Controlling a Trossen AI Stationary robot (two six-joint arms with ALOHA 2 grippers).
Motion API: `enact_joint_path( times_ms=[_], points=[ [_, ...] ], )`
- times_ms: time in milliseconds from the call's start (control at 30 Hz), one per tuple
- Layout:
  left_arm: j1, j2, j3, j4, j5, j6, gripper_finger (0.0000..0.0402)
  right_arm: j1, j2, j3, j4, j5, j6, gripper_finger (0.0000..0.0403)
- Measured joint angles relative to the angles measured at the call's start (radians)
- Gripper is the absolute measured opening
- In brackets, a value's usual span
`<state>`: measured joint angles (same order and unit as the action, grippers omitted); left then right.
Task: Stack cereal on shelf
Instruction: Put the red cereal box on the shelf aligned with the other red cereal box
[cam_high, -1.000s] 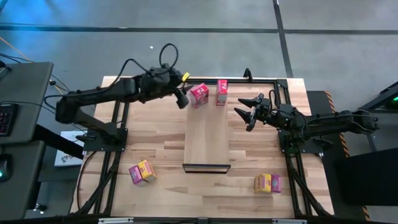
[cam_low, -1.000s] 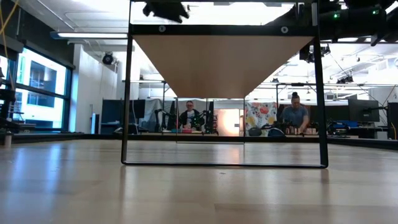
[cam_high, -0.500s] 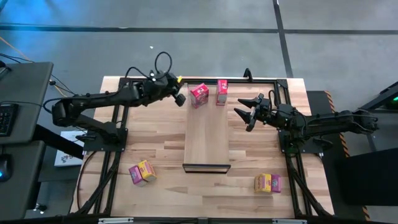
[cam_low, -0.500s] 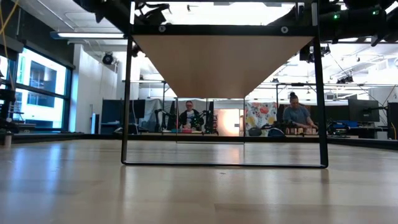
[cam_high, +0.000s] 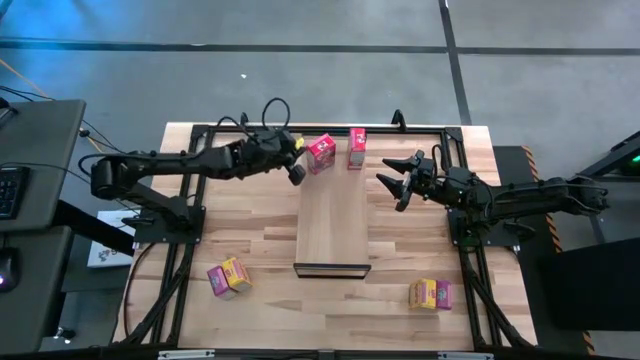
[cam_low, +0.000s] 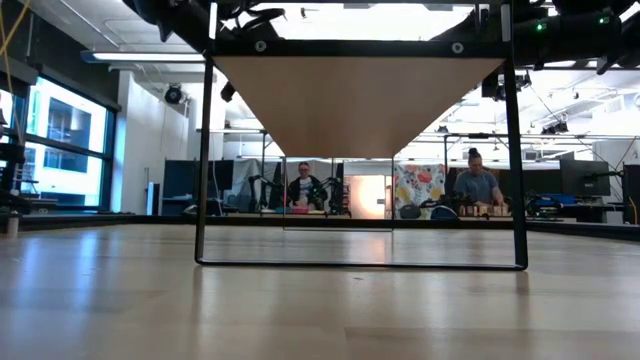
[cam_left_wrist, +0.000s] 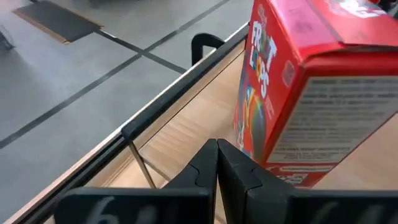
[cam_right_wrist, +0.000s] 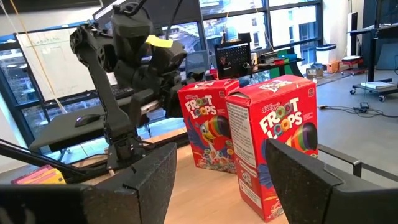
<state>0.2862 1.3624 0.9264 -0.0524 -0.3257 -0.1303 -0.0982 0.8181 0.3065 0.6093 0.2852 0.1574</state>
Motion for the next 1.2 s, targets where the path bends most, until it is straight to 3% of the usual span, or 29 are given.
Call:
enact_joint_path(
  times_ms=[1200],
  points=[
    [-0.211, -0.025, 0.002, 0.049, -0.02, -0.034, 0.0, 0.0, 0.0, 0.0, 0.0, 0.0, -0.004, 0.0238]
  ],
)
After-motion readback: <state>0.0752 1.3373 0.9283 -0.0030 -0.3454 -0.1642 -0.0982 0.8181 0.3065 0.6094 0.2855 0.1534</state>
